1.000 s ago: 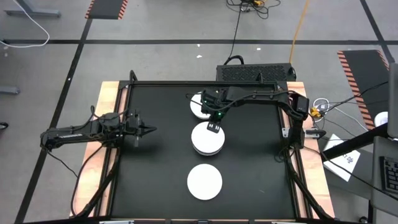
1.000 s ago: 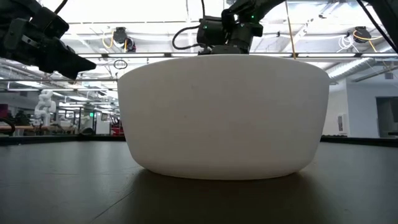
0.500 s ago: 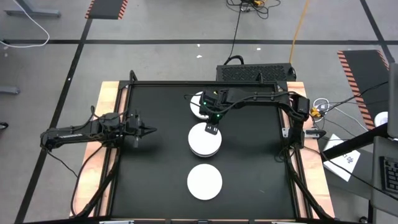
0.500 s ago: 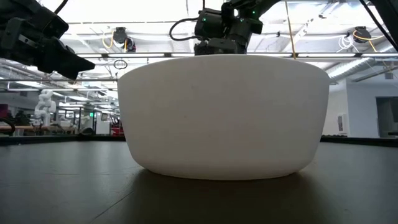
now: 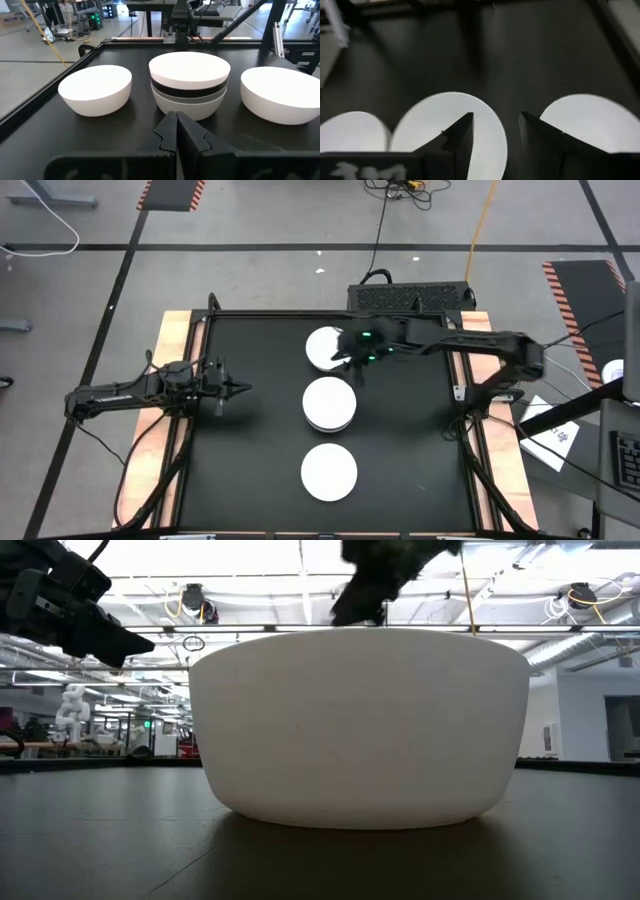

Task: Nest bowls inside each other
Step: Stack the top white bowl on top of the stacked white bowl

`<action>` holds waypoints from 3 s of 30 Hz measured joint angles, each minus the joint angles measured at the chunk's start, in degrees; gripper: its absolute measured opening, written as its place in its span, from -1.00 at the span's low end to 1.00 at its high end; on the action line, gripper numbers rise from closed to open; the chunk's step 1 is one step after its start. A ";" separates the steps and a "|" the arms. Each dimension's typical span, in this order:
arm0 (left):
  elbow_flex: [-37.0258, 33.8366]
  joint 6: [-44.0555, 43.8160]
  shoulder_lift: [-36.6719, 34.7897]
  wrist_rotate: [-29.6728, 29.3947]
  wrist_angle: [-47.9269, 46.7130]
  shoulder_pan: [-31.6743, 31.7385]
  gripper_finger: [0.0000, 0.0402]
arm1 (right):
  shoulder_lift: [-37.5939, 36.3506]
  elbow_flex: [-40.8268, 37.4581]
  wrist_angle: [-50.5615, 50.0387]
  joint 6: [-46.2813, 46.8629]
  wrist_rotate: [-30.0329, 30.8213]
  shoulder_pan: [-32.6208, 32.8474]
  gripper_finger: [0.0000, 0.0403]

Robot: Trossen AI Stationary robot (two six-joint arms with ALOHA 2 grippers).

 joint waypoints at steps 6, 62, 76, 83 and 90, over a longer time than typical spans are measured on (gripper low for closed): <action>-0.01 -0.34 -0.01 -0.19 0.01 0.01 -0.97 | -17.98 -18.41 6.82 1.41 0.38 0.00 -0.53; 18.33 -1.86 37.63 -9.51 12.81 28.25 -0.99 | -77.97 -75.62 31.53 15.12 1.55 2.62 -1.00; 51.56 2.13 83.37 23.93 6.55 37.20 -1.00 | -77.99 -75.73 31.63 16.88 -0.15 2.61 -1.00; 69.62 7.84 92.02 23.60 -10.36 33.95 -1.00 | -77.97 -75.77 31.40 18.11 -0.65 2.60 -1.00; 84.40 12.00 100.87 19.19 -25.86 31.68 -1.00 | -77.95 -75.77 31.39 17.71 -1.60 2.60 -1.00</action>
